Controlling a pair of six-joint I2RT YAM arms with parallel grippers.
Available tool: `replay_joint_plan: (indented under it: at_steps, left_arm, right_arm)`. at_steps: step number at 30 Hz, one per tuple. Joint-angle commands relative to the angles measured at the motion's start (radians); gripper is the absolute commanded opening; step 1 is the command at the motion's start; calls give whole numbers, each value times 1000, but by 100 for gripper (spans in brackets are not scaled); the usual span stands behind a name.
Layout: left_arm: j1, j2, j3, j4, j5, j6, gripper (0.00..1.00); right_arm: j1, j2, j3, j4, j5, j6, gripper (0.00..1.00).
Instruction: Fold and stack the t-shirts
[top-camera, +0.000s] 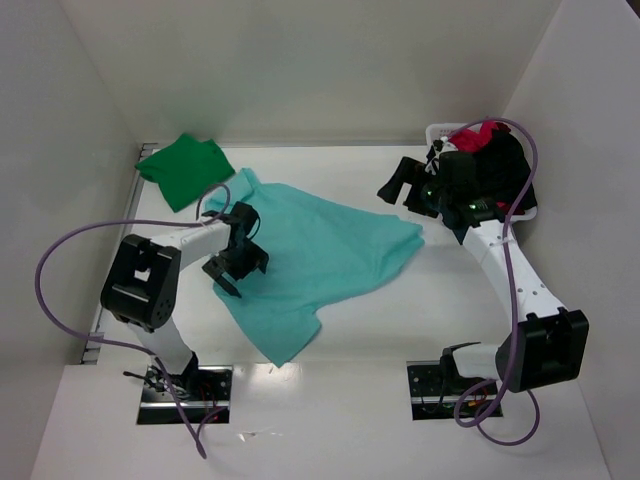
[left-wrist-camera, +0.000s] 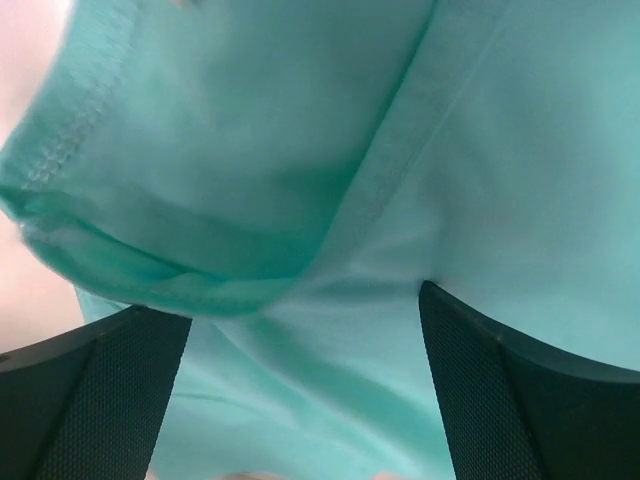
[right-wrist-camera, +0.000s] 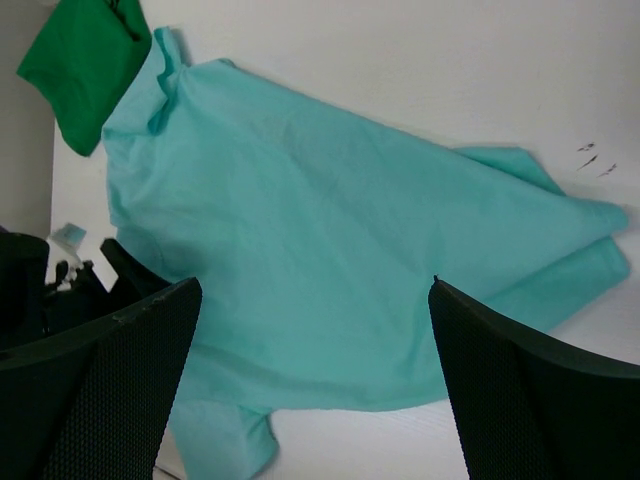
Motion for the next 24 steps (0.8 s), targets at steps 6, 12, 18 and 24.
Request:
replay_joint_plan:
  at_steps: [6, 12, 18, 24]
  left_arm:
    - [125, 83, 153, 207, -276, 316, 100]
    - [146, 143, 279, 235, -343, 485, 100]
    - [202, 166, 318, 311, -234, 584, 100]
    - [204, 124, 313, 302, -222, 616, 100]
  right_arm:
    - [8, 12, 53, 31, 6, -20, 100]
    - [8, 30, 72, 40, 15, -2, 100]
    - [8, 50, 81, 49, 33, -2, 100]
    - [8, 60, 90, 49, 33, -2, 100]
